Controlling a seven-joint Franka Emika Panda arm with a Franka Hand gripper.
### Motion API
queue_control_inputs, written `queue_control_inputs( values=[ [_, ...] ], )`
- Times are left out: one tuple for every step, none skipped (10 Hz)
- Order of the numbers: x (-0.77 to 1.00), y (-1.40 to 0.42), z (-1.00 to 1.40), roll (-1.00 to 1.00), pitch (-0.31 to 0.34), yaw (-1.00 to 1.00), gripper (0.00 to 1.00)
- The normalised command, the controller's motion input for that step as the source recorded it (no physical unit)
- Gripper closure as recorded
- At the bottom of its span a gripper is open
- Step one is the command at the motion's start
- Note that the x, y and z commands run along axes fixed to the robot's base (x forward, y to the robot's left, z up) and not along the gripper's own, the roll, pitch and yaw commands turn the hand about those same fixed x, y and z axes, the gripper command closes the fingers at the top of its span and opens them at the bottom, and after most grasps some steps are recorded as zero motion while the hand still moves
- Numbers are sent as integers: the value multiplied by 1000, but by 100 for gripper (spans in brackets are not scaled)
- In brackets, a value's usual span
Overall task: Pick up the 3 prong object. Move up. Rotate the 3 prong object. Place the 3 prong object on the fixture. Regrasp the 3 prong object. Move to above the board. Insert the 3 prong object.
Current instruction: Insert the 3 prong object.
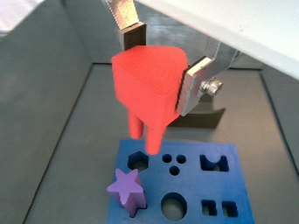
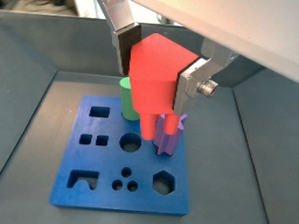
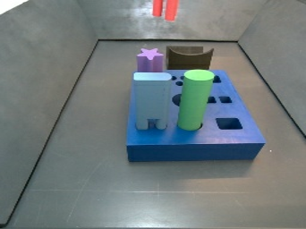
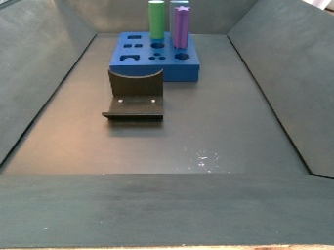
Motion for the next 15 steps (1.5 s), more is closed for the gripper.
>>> queue_control_inputs(
  values=[
    [97,89,-91,-57,-129,-643,100],
    [60,91,-146,-29,-130,-626,100],
    [43,97,-203,0,-110,-600,100],
    [40,120,-234,0,-106,-583,100],
    [31,114,-243,0,-94,-557,100],
    [23,100,-249,0,-90,-534,100],
    [20,69,-211,0,-106,-580,100],
    [17,83,-197,0,-96,-523,100],
    [37,94,-214,0,-104,-520,100],
    [91,89,-243,0,-101,-523,100],
    [189,91,-283,0,-104,-494,100],
    [197,71,-274,0,-101,-486,100],
    [169,80,-320,0,-91,-469,100],
    [151,71,-320,0,-83,-477,100],
    [146,69,-354,0,-53,-449,100]
  ],
)
